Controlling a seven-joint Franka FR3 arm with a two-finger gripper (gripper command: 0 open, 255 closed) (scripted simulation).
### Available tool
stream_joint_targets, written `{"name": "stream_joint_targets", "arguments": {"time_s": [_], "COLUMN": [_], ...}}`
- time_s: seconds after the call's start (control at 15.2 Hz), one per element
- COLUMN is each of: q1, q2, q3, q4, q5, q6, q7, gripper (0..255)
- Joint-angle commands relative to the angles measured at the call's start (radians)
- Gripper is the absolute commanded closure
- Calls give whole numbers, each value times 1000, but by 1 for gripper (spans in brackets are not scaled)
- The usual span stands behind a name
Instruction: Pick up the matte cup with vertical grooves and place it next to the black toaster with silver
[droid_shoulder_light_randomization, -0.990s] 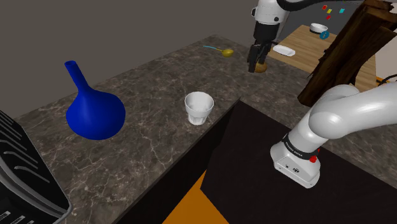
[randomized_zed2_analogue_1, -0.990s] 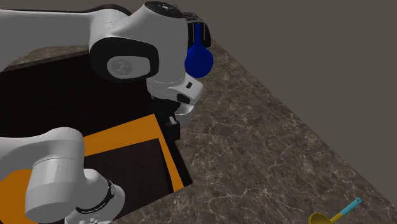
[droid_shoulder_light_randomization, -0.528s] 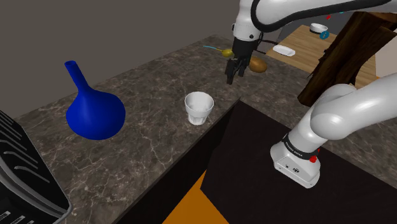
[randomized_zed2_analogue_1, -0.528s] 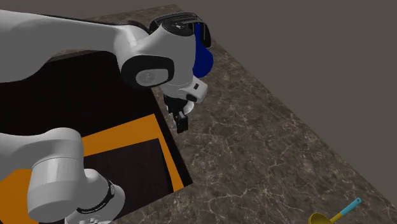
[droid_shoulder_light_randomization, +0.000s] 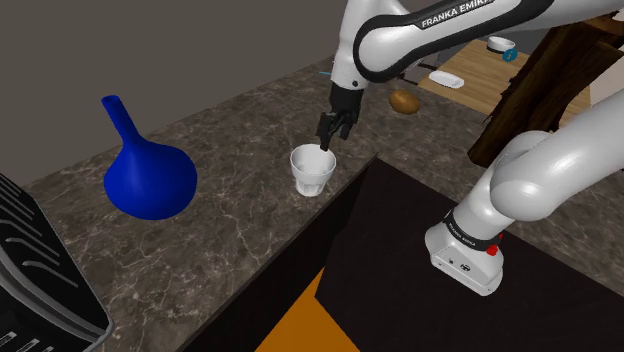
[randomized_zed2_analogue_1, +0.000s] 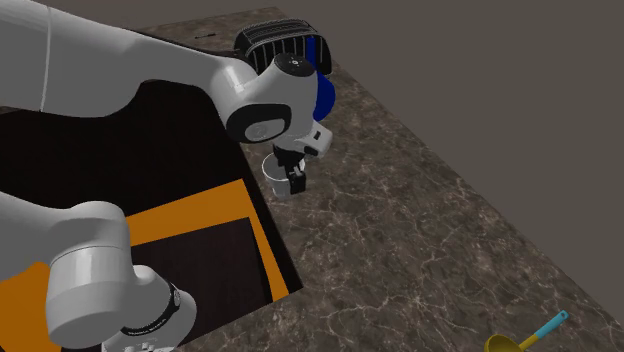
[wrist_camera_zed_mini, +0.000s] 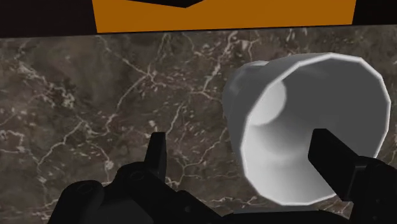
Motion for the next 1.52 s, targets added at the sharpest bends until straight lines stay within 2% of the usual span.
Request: {"name": "stream_joint_targets", "arguments": {"time_s": [0.0, 0.46, 0.99, 1.06, 1.45], "q1": [8, 16, 16, 16, 16], "q2": [36, 95, 94, 94, 94], "q3": [10, 26, 26, 26, 25], "q4": [3, -39, -39, -39, -39], "q5": [14, 28, 28, 28, 28], "q6": [45, 146, 146, 146, 146], "q7": [6, 2, 2, 2, 2], "gripper": [0, 0, 0, 255, 255]}}
